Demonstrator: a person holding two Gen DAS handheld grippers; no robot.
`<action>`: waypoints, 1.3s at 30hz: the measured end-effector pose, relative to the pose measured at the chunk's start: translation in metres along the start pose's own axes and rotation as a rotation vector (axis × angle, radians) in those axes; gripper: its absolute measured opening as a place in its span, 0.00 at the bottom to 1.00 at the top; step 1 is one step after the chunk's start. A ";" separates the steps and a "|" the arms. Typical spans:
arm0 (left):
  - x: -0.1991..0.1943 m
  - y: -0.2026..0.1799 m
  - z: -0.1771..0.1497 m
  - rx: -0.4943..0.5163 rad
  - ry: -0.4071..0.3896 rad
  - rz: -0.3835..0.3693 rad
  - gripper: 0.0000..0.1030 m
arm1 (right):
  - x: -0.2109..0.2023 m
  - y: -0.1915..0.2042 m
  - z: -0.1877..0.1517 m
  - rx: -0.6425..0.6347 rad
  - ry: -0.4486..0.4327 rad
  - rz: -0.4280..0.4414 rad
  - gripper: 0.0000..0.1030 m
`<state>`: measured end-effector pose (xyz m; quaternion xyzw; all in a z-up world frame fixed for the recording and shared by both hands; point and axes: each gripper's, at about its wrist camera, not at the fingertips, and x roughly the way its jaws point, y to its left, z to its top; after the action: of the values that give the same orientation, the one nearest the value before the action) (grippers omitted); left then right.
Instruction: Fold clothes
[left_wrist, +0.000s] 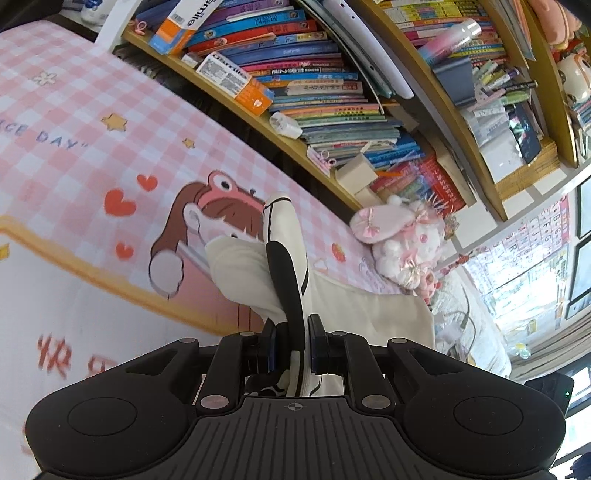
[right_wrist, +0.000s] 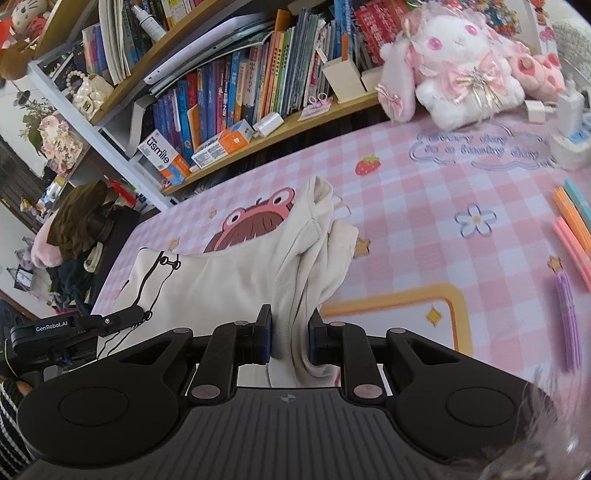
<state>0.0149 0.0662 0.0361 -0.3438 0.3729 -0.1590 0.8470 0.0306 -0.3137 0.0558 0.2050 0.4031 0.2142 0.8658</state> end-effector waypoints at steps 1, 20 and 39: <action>0.003 0.002 0.005 0.001 0.001 -0.002 0.14 | 0.004 0.002 0.005 -0.003 -0.004 -0.001 0.17; 0.072 0.021 0.127 0.059 -0.038 -0.037 0.14 | 0.089 0.026 0.110 -0.079 -0.090 -0.021 0.17; 0.135 0.037 0.184 0.061 -0.052 -0.060 0.13 | 0.147 0.014 0.169 -0.111 -0.124 -0.045 0.17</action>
<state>0.2426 0.1069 0.0287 -0.3327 0.3355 -0.1866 0.8614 0.2464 -0.2539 0.0733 0.1603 0.3405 0.2037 0.9038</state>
